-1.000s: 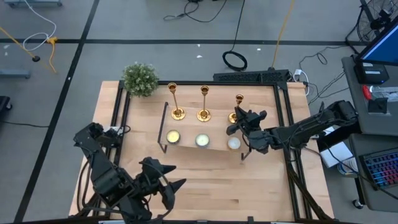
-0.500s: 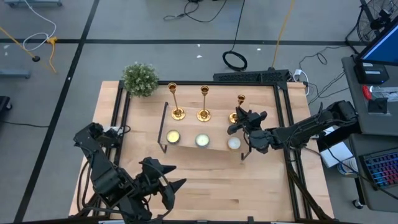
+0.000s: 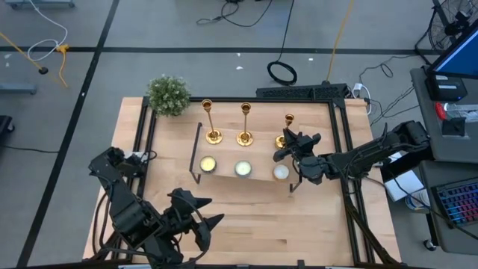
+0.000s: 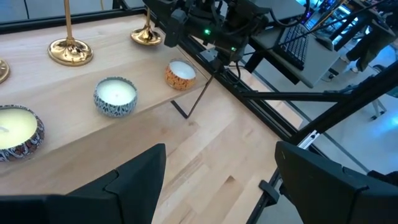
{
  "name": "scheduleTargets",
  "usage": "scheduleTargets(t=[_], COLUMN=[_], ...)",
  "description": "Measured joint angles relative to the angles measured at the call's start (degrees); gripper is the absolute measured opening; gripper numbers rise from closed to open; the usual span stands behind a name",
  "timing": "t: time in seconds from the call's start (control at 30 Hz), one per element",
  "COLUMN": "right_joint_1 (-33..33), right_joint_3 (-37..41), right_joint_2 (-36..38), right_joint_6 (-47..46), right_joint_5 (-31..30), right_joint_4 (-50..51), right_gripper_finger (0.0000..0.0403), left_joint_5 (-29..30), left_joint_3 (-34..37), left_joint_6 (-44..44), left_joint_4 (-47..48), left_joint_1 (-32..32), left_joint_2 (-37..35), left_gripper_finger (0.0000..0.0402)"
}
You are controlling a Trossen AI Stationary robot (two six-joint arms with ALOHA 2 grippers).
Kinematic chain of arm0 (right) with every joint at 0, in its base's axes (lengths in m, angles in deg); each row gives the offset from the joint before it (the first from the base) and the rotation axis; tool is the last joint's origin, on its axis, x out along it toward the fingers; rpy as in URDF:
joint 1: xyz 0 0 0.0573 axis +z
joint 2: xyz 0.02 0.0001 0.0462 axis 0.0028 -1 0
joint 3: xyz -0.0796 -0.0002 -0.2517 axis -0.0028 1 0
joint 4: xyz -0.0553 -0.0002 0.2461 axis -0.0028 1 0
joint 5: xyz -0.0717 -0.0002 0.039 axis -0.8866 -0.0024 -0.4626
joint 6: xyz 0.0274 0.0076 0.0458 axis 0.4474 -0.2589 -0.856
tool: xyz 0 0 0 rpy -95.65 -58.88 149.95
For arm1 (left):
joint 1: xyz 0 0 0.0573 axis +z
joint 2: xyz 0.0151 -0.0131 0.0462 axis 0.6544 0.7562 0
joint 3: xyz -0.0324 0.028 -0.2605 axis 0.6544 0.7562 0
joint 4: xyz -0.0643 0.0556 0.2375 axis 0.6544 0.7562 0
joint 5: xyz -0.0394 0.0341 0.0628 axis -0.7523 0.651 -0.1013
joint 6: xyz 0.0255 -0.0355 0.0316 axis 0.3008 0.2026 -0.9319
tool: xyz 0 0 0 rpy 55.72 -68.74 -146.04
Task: Pick & Place candle stick holders
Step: Put the gold candle holder onto the shelf
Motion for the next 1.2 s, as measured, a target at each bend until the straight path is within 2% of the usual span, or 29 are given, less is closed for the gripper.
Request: scheduleTargets(t=[0.63,1.2], right_joint_1=[-0.67,-0.63], right_joint_3=[0.02,0.02], right_joint_2=[-1.44,-1.42], right_joint_6=[-0.92,-0.92], right_joint_5=[1.56,3.52], right_joint_4=[0.01,-0.02], right_gripper_finger=[0.0017,0.0041], left_joint_5=[0.00,0.00], left_joint_3=[0.02,0.02], left_joint_6=[-0.37,-0.48], left_joint_4=[0.06,0.09], left_joint_1=[0.00,0.00], left_joint_2=[0.00,0.00], left_gripper_finger=[0.0310,0.0310])
